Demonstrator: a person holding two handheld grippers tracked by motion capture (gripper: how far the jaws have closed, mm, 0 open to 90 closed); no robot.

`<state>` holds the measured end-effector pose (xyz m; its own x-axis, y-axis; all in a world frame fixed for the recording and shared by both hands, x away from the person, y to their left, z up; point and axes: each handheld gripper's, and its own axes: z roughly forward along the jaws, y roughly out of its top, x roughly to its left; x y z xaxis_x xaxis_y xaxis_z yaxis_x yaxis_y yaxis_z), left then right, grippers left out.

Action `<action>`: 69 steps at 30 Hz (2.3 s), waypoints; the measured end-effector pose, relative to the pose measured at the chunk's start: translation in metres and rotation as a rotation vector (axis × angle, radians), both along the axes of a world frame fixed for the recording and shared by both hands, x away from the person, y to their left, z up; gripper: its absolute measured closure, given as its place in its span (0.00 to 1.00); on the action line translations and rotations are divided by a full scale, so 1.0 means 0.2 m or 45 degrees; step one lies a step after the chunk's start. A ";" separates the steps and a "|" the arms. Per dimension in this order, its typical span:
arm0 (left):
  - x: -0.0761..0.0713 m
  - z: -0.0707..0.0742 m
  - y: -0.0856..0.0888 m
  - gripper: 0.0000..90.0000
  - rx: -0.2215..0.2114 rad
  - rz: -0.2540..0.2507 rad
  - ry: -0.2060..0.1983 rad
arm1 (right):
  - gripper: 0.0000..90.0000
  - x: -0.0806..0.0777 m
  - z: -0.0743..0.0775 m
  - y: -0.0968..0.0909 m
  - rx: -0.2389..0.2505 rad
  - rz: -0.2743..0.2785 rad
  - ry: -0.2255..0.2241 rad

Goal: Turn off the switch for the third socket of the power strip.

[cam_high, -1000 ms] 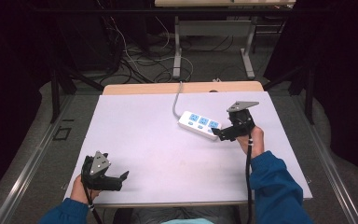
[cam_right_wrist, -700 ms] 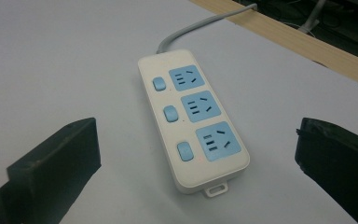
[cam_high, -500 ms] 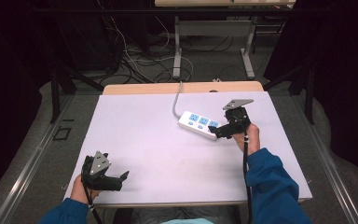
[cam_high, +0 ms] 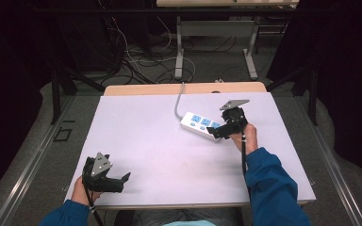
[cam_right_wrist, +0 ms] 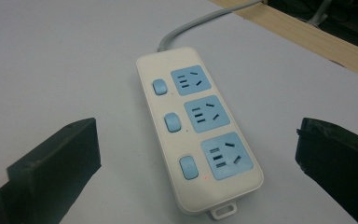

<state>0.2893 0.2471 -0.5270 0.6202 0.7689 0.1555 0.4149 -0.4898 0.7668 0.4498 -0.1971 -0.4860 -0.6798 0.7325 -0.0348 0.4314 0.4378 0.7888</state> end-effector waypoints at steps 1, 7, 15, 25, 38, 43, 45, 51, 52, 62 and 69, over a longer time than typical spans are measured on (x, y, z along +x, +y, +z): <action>0.00 0.00 0.00 0.01 -0.001 -0.001 0.000 | 0.00 0.00 0.00 0.00 0.004 -0.001 0.004; 0.00 0.00 0.00 0.01 0.000 0.000 0.002 | 0.00 0.02 -0.01 0.02 0.024 -0.006 0.006; 0.00 0.00 0.00 0.01 -0.004 -0.001 0.011 | 0.00 0.05 -0.03 0.04 0.034 -0.006 0.015; 0.01 0.00 0.00 0.01 0.008 -0.008 0.006 | 0.00 0.08 -0.06 0.03 0.057 -0.022 0.016; 0.01 0.00 0.00 0.01 0.002 -0.002 0.004 | 0.62 0.08 -0.07 0.03 0.065 -0.042 0.012; 0.00 0.00 0.00 0.01 -0.002 0.001 0.008 | 0.86 0.08 -0.06 0.03 0.063 -0.048 0.018; 0.00 0.00 0.00 0.01 -0.001 0.001 0.008 | 0.93 0.07 -0.06 0.03 0.074 -0.052 0.026; 0.00 0.00 0.00 0.01 -0.004 0.000 0.008 | 1.00 0.06 -0.06 0.04 0.065 -0.054 0.015; 0.00 0.00 0.00 0.01 -0.002 0.001 0.006 | 1.00 0.06 -0.06 0.04 0.068 -0.054 0.013; 0.00 0.00 0.00 0.01 -0.019 0.005 0.009 | 1.00 0.05 -0.08 0.05 0.015 -0.059 0.025; 0.00 0.00 0.00 0.01 -0.017 0.004 0.010 | 1.00 0.05 -0.11 0.07 -0.032 -0.058 0.050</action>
